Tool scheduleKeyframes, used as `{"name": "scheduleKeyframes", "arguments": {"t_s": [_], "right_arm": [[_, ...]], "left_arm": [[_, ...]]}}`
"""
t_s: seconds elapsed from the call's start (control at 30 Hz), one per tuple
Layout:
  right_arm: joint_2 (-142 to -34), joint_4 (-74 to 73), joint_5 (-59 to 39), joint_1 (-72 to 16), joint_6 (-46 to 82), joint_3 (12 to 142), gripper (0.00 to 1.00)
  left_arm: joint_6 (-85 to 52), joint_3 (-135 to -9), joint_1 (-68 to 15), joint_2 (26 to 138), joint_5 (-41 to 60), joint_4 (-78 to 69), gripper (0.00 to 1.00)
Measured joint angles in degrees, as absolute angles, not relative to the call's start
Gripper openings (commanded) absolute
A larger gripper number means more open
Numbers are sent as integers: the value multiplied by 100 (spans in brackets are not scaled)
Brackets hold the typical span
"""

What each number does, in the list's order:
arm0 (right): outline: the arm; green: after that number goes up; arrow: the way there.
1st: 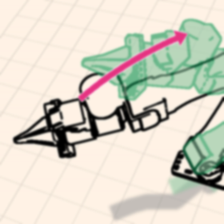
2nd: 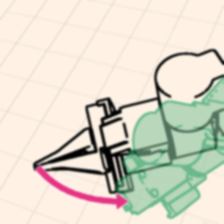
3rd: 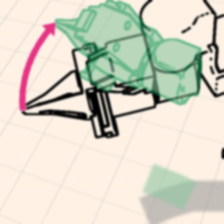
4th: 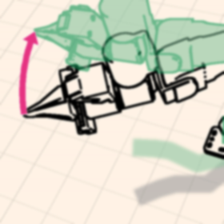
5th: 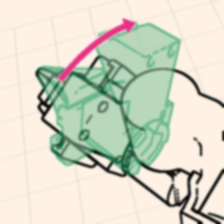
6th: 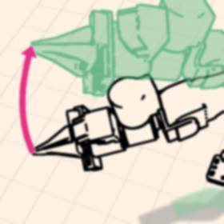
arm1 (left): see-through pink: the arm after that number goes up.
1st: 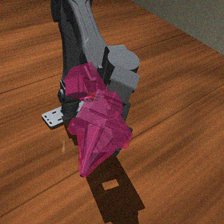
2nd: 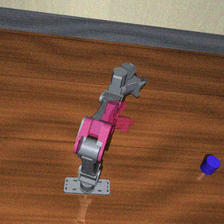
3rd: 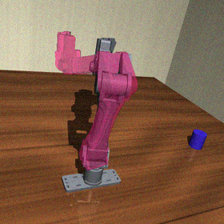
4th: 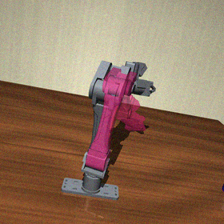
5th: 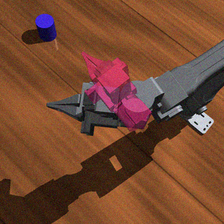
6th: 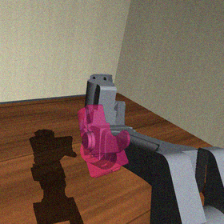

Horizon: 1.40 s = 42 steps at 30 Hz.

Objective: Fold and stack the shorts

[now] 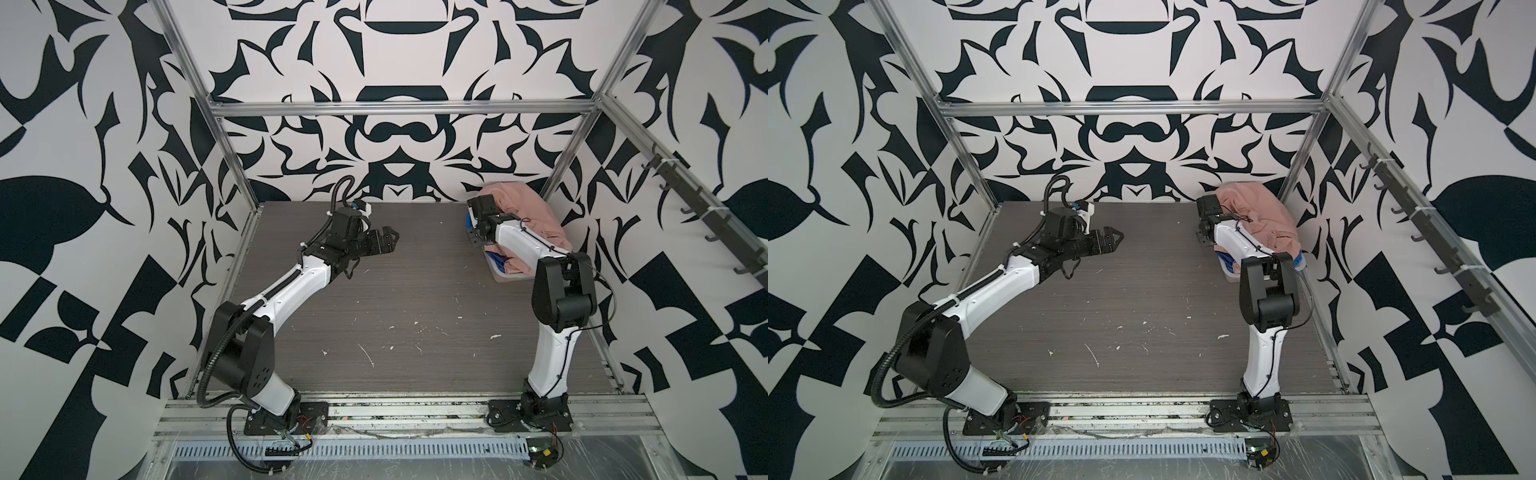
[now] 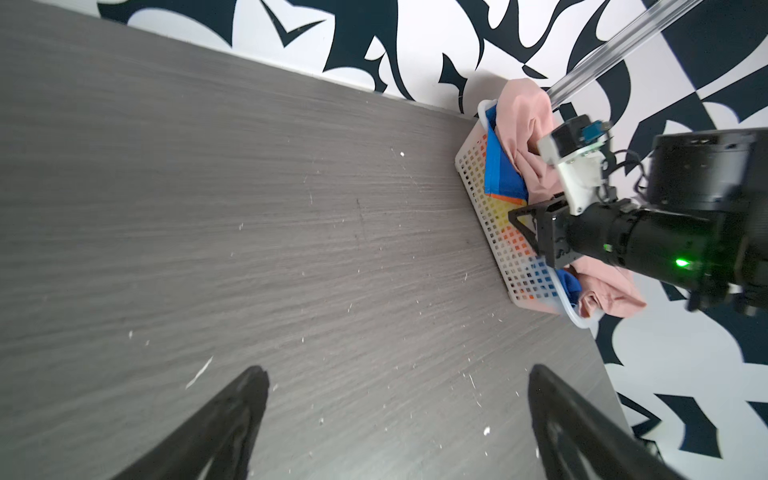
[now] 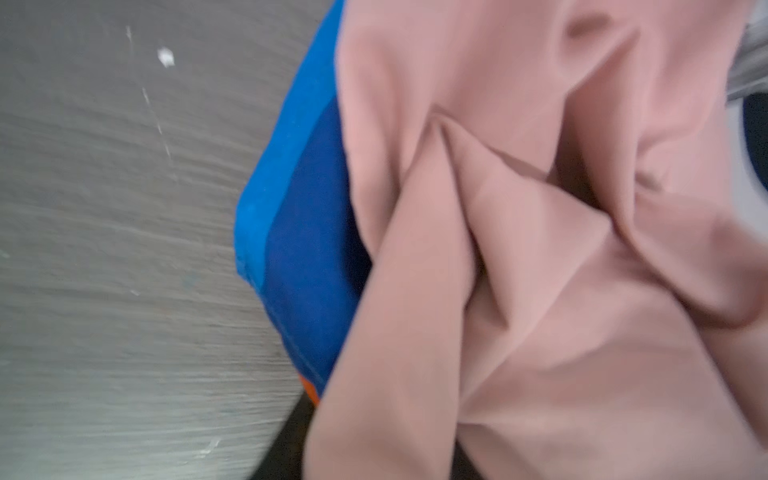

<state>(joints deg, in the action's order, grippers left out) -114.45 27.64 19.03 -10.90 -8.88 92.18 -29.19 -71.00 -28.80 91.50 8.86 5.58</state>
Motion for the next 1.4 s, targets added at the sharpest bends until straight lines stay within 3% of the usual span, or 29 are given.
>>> {"name": "scheduleKeyframes", "arguments": {"t_s": [0.23,0.4,0.53,0.63,0.73,0.83,0.9,0.97,1.1,1.4], "right_arm": [[-10827,3332,1278,-1041,-187,9649,97],[-9507,3380,674,-456,683,9476,99],[-8906,3275,261,779,1452,9129,99],[-9039,3192,-14,1393,1872,8750,91],[-9461,3210,-276,1494,2102,8438,86],[-9974,3203,-563,1457,2231,8388,74],[-10224,3197,-720,1450,2279,8409,58],[-10436,3201,-840,1446,2322,8486,31],[-10558,3192,-928,1448,2443,8578,1],[-10197,3413,-1094,1441,2576,9118,0]], "left_arm": [[-2025,-7985,-3363,9671,515,648,100],[-1059,-8613,-3896,9894,132,670,100],[-569,-9170,-4180,10226,23,679,100],[-443,-9526,-4228,10532,21,707,100],[-346,-9701,-4200,10728,25,738,100],[-180,-9714,-4189,10779,-23,799,99],[-95,-9712,-4185,10781,-117,819,100],[-38,-9714,-4182,10781,-185,816,100],[-43,-9714,-4182,10781,-165,913,100],[-301,-9717,-4115,10753,-150,1339,100]]}}
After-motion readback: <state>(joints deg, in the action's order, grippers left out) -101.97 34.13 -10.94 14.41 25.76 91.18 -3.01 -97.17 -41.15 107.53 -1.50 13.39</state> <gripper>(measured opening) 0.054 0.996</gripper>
